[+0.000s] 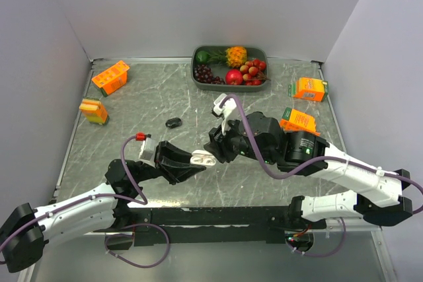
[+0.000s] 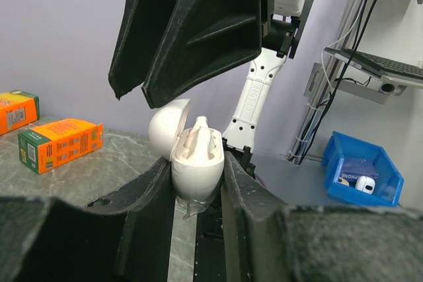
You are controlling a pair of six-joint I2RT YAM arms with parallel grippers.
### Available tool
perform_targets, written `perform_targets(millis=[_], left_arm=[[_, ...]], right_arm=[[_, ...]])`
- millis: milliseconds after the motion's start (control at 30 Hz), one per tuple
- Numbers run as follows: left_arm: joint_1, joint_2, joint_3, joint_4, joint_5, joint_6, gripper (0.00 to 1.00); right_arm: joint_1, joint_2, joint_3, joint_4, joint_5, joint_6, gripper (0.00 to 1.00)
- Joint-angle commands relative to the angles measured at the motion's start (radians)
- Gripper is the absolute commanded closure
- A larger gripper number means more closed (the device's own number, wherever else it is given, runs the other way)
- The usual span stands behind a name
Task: Insert the wireless bluetooth earbuds into the charging case
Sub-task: Close the charging case, then open the charging case.
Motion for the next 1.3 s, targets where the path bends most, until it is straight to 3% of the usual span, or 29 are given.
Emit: perform_targets(millis=[0,967,1100,1267], left_arm=[[0.005,-0.013,0.013,0.054,-0.010,0.001,0.99],[0.004,-0.055,0.004,0.005,-0.128,0.043,0.99],[0.005,-0.046,0.012,-0.018,-0.101,0.046,0.99],[0.005,-0.049,0.009,-0.041,-0.090,0.043,0.99]], right_arm=[[-0.003,0.009,0.044,-0.017,-0.068,-0.021,0.58],[0.011,0.038,0.044,-0.065,-0.212,-0.066,0.60],[0.011,-0.024,0.027,-0.005,-0.121,-0.038,0.45],[0.010,-0.029,0.051,-0.041,-0.071,-0.066,0.38]])
